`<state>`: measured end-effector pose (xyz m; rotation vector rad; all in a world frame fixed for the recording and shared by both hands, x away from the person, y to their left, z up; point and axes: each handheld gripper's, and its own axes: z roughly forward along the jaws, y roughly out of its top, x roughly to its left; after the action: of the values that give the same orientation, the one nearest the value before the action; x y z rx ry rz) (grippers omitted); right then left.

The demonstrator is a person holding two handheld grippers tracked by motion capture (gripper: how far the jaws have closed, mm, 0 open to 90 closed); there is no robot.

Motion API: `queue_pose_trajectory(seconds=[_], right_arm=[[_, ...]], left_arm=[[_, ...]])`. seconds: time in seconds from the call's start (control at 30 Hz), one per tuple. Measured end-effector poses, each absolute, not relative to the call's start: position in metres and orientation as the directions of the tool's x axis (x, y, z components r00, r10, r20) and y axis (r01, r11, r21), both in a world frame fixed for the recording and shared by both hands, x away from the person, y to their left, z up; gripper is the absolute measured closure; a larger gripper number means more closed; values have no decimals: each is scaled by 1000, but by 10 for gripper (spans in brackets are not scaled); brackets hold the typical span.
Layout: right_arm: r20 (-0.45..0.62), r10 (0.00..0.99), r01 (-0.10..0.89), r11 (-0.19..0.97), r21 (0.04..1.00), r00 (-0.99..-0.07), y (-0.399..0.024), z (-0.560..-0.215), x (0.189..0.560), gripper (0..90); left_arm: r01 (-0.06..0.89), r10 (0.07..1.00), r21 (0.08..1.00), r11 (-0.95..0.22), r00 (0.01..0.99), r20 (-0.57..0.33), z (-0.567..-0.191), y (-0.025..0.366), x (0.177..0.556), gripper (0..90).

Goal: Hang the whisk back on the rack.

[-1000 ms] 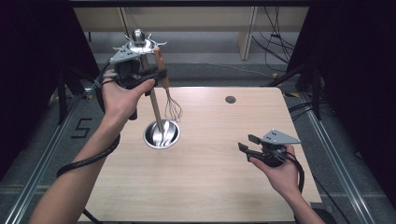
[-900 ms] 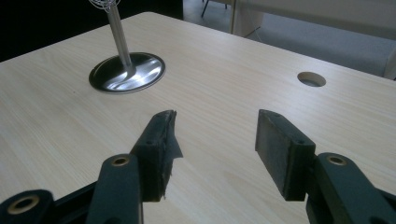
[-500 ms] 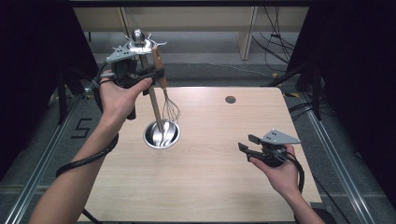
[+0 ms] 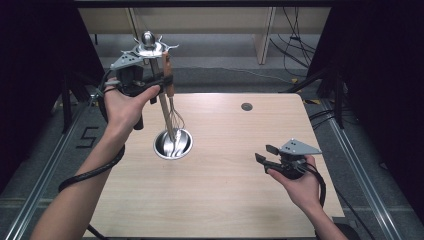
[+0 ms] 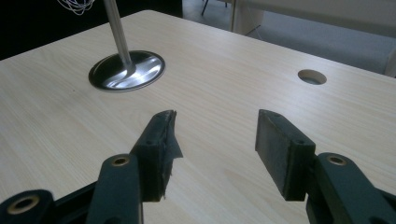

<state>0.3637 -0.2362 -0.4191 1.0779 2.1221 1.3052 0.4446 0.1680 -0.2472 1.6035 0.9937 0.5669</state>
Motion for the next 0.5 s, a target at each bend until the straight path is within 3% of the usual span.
queue_pose_trajectory(seconds=[0.5], right_arm=[[4, 787, 356, 274, 894, -616, -240, -420, 366, 481]], left_arm=[[278, 846, 960, -23, 518, -130, -252, 172, 439, 638]])
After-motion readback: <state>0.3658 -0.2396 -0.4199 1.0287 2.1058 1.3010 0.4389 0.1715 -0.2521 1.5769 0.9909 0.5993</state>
